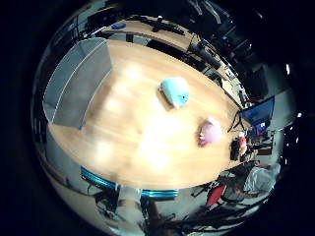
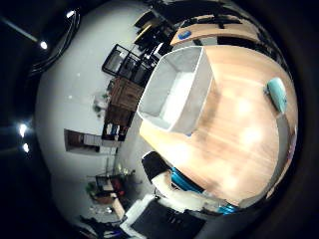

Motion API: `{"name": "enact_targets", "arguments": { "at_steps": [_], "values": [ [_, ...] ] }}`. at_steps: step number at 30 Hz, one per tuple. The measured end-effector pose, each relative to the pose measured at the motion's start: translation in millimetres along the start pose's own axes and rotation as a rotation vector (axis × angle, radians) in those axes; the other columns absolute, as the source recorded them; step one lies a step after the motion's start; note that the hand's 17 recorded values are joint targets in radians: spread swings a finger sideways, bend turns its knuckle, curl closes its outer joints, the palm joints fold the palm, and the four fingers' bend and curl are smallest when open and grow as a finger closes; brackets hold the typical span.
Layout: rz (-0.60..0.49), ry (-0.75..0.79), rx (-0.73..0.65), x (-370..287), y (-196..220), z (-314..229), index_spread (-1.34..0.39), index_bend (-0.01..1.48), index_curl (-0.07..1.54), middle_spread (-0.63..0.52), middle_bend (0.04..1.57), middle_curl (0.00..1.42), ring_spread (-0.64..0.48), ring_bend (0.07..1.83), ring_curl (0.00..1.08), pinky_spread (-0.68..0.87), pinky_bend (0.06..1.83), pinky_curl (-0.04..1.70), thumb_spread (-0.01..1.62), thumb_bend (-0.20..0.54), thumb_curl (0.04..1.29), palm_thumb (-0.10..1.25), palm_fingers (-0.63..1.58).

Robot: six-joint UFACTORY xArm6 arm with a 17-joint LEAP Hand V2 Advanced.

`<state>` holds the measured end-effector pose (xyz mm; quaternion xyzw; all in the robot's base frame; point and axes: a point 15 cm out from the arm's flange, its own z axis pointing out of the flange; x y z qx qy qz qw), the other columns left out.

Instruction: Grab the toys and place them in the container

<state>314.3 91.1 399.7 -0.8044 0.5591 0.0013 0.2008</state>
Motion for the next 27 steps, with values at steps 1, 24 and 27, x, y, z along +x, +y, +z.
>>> {"name": "enact_targets", "arguments": {
  "at_steps": [1,24,27],
  "values": [
    [-0.005,0.000,0.002,-0.3,0.0,-0.6,-0.55,0.17,0.29,-0.28,0.19,0.30,-0.17,0.54,0.17,0.44,0.22,0.27,0.76,-0.039,0.33,0.09,0.39],
    [0.079,0.086,0.058,70.5,-20.5,-41.1,-0.57,0.18,0.30,-0.29,0.19,0.29,-0.20,0.54,0.17,0.43,0.21,0.27,0.81,-0.032,0.33,0.15,0.44],
    [0.097,0.087,0.039,86.9,-22.2,-32.7,-0.57,0.18,0.30,-0.29,0.19,0.29,-0.20,0.55,0.17,0.43,0.20,0.27,0.82,-0.031,0.34,0.17,0.44]
  ]
}}
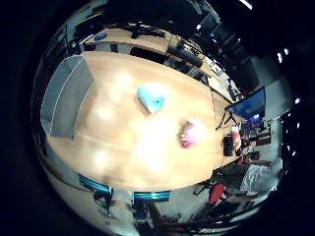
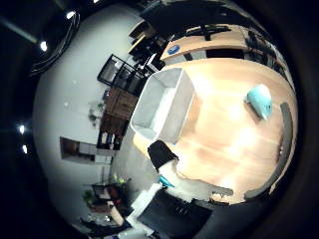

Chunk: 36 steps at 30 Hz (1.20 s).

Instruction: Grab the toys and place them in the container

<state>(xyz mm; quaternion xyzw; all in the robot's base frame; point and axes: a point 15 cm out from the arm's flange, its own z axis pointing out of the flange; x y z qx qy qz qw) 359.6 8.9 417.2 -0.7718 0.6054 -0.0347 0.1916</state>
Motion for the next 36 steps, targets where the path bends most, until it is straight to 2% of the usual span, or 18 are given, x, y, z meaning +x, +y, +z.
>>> {"name": "enact_targets", "arguments": {
  "at_steps": [10,22,28,36],
  "values": [
    [0.038,0.032,-0.006,67.6,-17.0,-3.3,-0.56,0.18,0.30,-0.30,0.19,0.28,-0.20,0.54,0.16,0.43,0.21,0.27,0.84,-0.036,0.33,0.18,0.43],
    [0.084,-0.012,-0.106,117.5,-19.4,56.9,-0.56,0.18,0.30,-0.29,0.19,0.28,-0.21,0.54,0.16,0.43,0.21,0.27,0.87,-0.024,0.33,0.23,0.42],
    [0.074,-0.004,-0.147,133.0,-40.3,78.1,-0.55,0.18,0.30,-0.28,0.19,0.27,-0.19,0.54,0.16,0.43,0.23,0.27,0.91,-0.026,0.34,0.29,0.41],
    [0.080,0.020,-0.193,166.5,-71.4,103.7,-0.55,0.18,0.30,-0.27,0.18,0.27,-0.17,0.54,0.16,0.45,0.25,0.28,0.92,-0.036,0.34,0.29,0.40]
  ]
}}
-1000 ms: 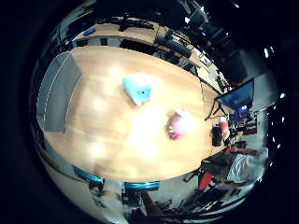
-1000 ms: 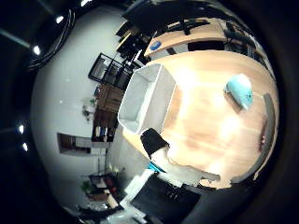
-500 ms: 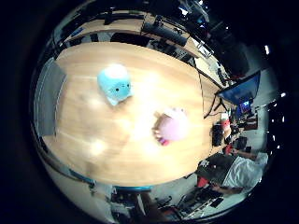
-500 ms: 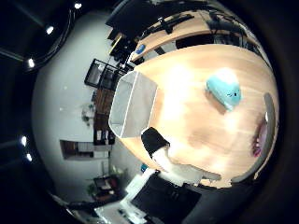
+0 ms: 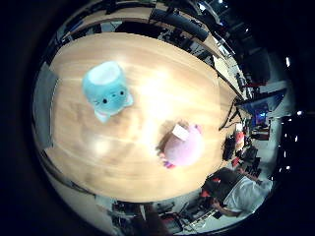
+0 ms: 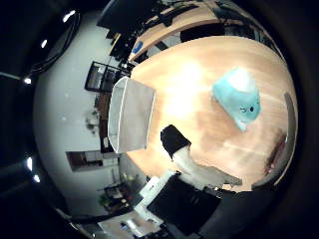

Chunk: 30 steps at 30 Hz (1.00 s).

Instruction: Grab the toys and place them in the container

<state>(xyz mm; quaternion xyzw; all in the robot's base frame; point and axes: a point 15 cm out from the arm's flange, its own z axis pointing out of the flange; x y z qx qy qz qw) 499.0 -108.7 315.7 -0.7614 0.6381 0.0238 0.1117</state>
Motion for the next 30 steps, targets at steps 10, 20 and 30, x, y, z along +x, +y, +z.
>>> {"name": "enact_targets", "arguments": {
  "at_steps": [10,20,30],
  "values": [
    [0.042,-0.051,-0.164,30.9,-23.1,65.7,-0.53,0.16,0.29,-0.24,0.19,0.27,-0.14,0.53,0.16,0.46,0.32,0.29,0.89,-0.037,0.33,0.25,0.32],
    [0.011,-0.049,-0.196,18.1,-27.2,79.1,-0.53,0.18,0.29,-0.22,0.19,0.28,-0.11,0.50,0.17,0.46,0.32,0.29,0.89,-0.034,0.33,0.24,0.29],
    [-0.024,0.037,-0.311,22.2,-19.3,115.5,-0.50,0.11,0.26,-0.19,0.17,0.28,-0.07,0.49,0.18,0.47,0.43,0.32,0.90,-0.020,0.33,0.27,0.21]
  ]
}}
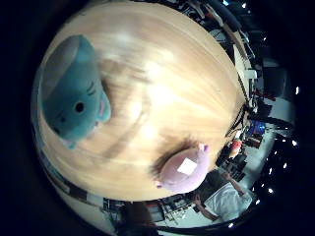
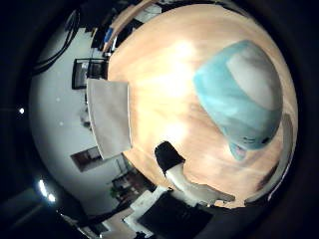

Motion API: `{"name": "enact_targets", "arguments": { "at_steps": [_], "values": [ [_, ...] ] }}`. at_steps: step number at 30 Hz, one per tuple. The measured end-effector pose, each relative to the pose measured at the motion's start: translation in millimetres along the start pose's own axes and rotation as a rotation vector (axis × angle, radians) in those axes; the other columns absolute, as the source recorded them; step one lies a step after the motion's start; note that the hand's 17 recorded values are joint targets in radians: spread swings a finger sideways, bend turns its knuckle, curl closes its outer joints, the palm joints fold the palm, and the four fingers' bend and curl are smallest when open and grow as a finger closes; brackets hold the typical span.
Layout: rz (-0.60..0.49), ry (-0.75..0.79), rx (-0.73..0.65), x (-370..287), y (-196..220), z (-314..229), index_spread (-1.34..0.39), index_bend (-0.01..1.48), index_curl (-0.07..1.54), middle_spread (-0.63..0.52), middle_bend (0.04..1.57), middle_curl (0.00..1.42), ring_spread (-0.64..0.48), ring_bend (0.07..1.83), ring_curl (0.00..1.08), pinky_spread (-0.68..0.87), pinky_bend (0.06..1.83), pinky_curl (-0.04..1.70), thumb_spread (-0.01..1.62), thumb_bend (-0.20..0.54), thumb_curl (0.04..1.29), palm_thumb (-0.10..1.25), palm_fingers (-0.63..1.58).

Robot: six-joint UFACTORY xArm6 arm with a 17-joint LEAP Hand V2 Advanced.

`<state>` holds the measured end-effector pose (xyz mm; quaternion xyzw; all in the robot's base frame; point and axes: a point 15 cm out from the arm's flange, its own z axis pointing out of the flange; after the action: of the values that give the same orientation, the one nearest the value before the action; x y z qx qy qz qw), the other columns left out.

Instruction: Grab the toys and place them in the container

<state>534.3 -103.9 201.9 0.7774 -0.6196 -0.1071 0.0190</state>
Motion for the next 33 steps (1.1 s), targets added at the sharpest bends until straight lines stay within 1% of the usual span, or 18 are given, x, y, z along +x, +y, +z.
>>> {"name": "enact_targets", "arguments": {
  "at_steps": [1,3,4,5,6,7,8,9,10,11,12,13,15,16,18,22,27,33],
  "values": [
    [0.000,-0.004,-0.015,-1.0,0.4,5.8,-0.50,0.10,0.24,-0.19,0.16,0.27,-0.07,0.52,0.19,0.49,0.53,0.34,0.93,-0.005,0.34,0.32,0.23],
    [0.001,-0.006,-0.038,-1.7,-0.4,17.4,-0.50,0.11,0.23,-0.18,0.17,0.27,-0.09,0.59,0.19,0.49,0.62,0.36,0.95,0.023,0.36,0.41,0.33],
    [0.007,-0.008,-0.047,-2.2,-0.7,21.8,-0.51,0.12,0.22,-0.21,0.20,0.27,-0.17,0.69,0.22,0.41,0.66,0.37,0.97,0.046,0.38,0.49,0.45],
    [0.013,-0.010,-0.053,-2.2,-1.1,25.9,-0.51,0.13,0.22,-0.23,0.21,0.28,-0.19,0.72,0.22,0.36,0.68,0.37,0.97,0.049,0.39,0.51,0.50],
    [0.016,-0.012,-0.056,-2.1,-1.2,27.6,-0.51,0.09,0.20,-0.27,0.22,0.28,-0.25,0.83,0.25,0.19,0.81,0.40,0.98,0.058,0.40,0.55,0.67],
    [0.020,-0.015,-0.058,-2.2,-1.3,29.4,-0.51,0.12,0.19,-0.30,0.27,0.30,-0.29,0.97,0.30,0.01,0.91,0.42,0.99,0.092,0.43,0.64,0.97],
    [0.031,-0.021,-0.057,-3.1,-1.8,30.6,-0.51,0.14,0.19,-0.33,0.31,0.32,-0.31,1.01,0.31,-0.10,0.97,0.42,0.99,0.086,0.44,0.66,1.08],
    [0.040,-0.023,-0.057,-2.9,-2.5,32.0,-0.52,0.22,0.21,-0.35,0.36,0.34,-0.30,1.03,0.33,-0.11,1.03,0.45,0.99,0.107,0.45,0.70,1.27],
    [0.047,-0.024,-0.050,-2.4,-4.6,33.0,-0.54,0.40,0.29,-0.37,0.52,0.41,-0.30,1.09,0.38,-0.13,1.13,0.51,1.00,0.143,0.48,0.79,1.39],
    [0.057,-0.029,-0.044,-3.2,-6.3,33.5,-0.56,0.53,0.34,-0.39,0.61,0.45,-0.31,1.12,0.41,-0.14,1.17,0.55,1.01,0.165,0.50,0.84,1.38],
    [0.067,-0.037,-0.027,-3.0,-9.7,32.5,-0.56,0.59,0.36,-0.40,0.65,0.47,-0.31,1.14,0.43,-0.15,1.19,0.56,1.01,0.184,0.51,0.88,1.37],
    [0.081,-0.049,0.004,-0.5,-14.6,30.1,-0.55,0.76,0.44,-0.42,0.78,0.54,-0.31,1.19,0.46,-0.17,1.22,0.59,1.01,0.204,0.54,0.93,1.35],
    [0.119,-0.079,0.075,8.6,-22.8,21.0,-0.53,0.90,0.51,-0.43,0.90,0.60,-0.31,1.25,0.49,-0.17,1.23,0.61,1.01,0.208,0.57,0.96,1.32],
    [0.135,-0.093,0.093,13.4,-22.3,17.0,-0.50,1.01,0.57,-0.43,1.01,0.66,-0.31,1.30,0.52,-0.19,1.26,0.63,1.00,0.201,0.59,0.96,1.28],
    [0.131,-0.107,0.087,12.3,-16.5,12.7,-0.46,1.13,0.64,-0.41,1.11,0.72,-0.30,1.36,0.56,-0.20,1.29,0.65,1.00,0.186,0.61,0.96,1.23],
    [0.128,-0.117,0.095,8.9,-10.3,-1.4,-0.39,1.23,0.72,-0.38,1.22,0.81,-0.28,1.44,0.62,-0.21,1.34,0.68,1.01,0.186,0.66,0.97,1.15],
    [0.124,-0.123,0.103,9.6,3.3,-34.2,-0.33,1.30,0.78,-0.34,1.29,0.89,-0.26,1.49,0.67,-0.22,1.38,0.71,1.02,0.187,0.73,0.98,1.09],
    [0.073,-0.070,0.220,-13.6,18.4,-113.0,-0.28,1.32,0.82,-0.30,1.31,0.94,-0.24,1.51,0.72,-0.22,1.39,0.73,1.02,0.177,0.81,0.98,1.07]
  ]
}}
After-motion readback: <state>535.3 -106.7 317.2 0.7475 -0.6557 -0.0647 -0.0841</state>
